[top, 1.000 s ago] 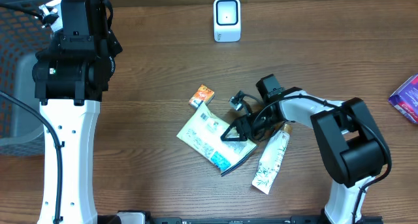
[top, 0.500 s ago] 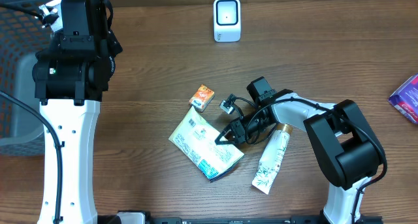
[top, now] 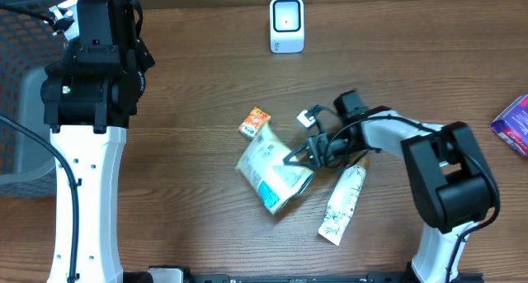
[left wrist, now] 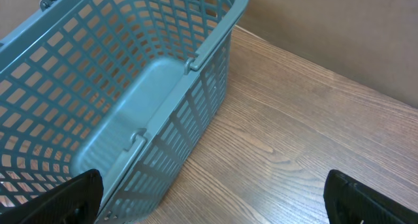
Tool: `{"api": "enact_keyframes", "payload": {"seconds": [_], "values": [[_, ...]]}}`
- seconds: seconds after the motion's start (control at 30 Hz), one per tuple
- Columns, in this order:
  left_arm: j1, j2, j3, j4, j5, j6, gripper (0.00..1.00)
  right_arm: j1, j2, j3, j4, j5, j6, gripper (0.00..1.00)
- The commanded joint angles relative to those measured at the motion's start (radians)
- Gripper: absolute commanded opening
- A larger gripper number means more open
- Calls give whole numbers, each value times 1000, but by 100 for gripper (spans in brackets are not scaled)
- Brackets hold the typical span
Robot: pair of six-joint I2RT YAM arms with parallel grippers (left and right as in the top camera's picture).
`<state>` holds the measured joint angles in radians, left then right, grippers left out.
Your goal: Scan the item barcode
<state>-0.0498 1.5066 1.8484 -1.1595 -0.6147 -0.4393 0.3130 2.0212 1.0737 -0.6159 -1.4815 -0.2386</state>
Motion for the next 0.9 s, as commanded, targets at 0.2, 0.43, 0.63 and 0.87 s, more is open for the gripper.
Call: {"api": "enact_keyframes", "payload": {"seconds": [0.2, 0.43, 0.63, 0.87], "values": [[5, 4, 10, 0, -13, -6, 100, -43, -9, 20, -78, 222, -23, 4], [5, 4, 10, 0, -13, -6, 100, 20, -9, 20, -133, 393, -23, 100], [4, 4, 10, 0, -13, -6, 100, 53, -9, 20, -130, 393, -16, 100], [5, 4, 10, 0, -13, -6, 100, 86, -8, 16, -122, 556, 34, 100]]}}
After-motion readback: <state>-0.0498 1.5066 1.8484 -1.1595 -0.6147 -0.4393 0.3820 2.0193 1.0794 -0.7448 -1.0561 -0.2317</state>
